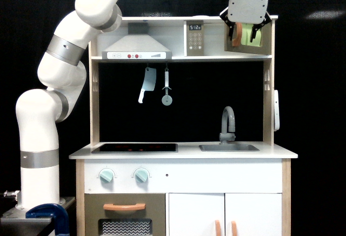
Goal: Open the oven door
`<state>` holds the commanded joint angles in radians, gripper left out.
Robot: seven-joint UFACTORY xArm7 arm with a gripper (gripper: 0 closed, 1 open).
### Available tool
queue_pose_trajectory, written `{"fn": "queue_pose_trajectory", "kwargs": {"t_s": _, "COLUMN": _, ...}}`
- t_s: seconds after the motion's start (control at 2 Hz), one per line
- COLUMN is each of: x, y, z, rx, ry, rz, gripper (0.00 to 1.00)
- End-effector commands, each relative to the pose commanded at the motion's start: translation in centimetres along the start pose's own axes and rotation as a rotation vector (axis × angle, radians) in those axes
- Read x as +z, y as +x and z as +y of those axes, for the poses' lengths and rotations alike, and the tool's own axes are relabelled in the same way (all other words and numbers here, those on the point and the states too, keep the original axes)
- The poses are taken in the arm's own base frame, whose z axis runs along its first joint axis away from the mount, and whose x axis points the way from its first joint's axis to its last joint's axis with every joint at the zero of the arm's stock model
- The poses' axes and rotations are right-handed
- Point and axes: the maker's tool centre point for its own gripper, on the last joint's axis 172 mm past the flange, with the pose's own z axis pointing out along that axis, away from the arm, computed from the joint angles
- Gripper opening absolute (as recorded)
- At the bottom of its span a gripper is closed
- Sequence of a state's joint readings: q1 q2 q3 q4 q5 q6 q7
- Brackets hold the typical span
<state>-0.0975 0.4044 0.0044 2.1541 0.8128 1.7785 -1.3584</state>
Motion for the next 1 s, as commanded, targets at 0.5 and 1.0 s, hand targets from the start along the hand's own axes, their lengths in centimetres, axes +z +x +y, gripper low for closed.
{"fn": "queue_pose_trajectory", "kwargs": {"t_s": 0.5, "x": -1.7, "y": -10.3, "z": -5.1, "rx": 0.000, "ry": 0.000, "rz": 0.000, "gripper": 1.00}}
{"fn": "queue_pose_trajectory", "kwargs": {"t_s": 1.0, "x": -2.5, "y": -17.4, "z": -11.3, "rx": 0.000, "ry": 0.000, "rz": 0.000, "gripper": 1.00}}
